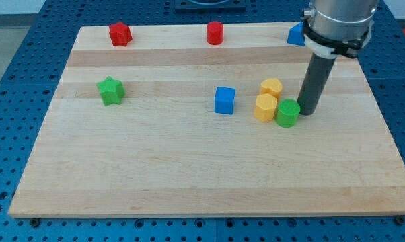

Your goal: Slide the green circle towards the blue cube

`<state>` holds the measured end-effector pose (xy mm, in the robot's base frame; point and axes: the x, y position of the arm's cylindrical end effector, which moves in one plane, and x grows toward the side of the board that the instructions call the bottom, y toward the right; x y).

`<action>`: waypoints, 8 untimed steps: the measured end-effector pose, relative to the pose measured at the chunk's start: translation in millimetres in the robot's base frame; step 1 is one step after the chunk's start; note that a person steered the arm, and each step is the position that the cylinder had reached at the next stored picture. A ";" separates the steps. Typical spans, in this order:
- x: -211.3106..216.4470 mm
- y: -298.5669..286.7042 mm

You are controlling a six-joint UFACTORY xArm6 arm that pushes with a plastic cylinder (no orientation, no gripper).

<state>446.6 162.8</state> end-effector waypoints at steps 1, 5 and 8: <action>0.1 -8.6; 37.6 -20.8; 29.9 -45.0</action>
